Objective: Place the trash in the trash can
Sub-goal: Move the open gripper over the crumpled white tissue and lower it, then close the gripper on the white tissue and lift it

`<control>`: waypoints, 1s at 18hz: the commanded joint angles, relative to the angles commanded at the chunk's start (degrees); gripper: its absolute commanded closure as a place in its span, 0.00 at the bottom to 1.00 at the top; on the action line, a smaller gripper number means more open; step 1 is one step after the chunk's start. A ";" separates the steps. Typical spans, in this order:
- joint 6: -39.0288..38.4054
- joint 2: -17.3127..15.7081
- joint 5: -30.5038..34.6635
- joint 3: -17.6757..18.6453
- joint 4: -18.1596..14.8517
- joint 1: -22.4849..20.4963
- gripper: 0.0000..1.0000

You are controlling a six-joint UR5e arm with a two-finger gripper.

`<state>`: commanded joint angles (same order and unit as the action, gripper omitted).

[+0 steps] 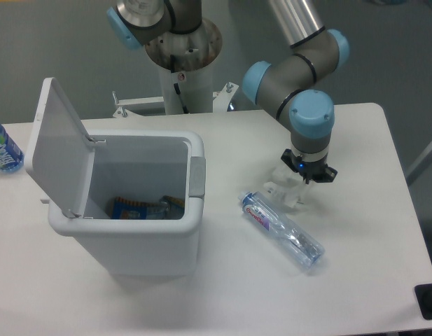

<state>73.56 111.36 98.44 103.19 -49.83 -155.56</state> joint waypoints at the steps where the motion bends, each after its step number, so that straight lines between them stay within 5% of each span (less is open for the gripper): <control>1: 0.00 0.00 -0.96 -0.61 -0.70 -0.53 0.99; 8: -1.31 -0.88 -8.09 -4.22 -3.79 -2.73 1.00; 12: -6.32 -0.79 -8.79 -6.50 -3.79 -2.64 1.00; 18: -16.42 -0.70 -19.93 -12.65 -3.87 -3.08 1.00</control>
<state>57.15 110.65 78.51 90.54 -53.70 -158.64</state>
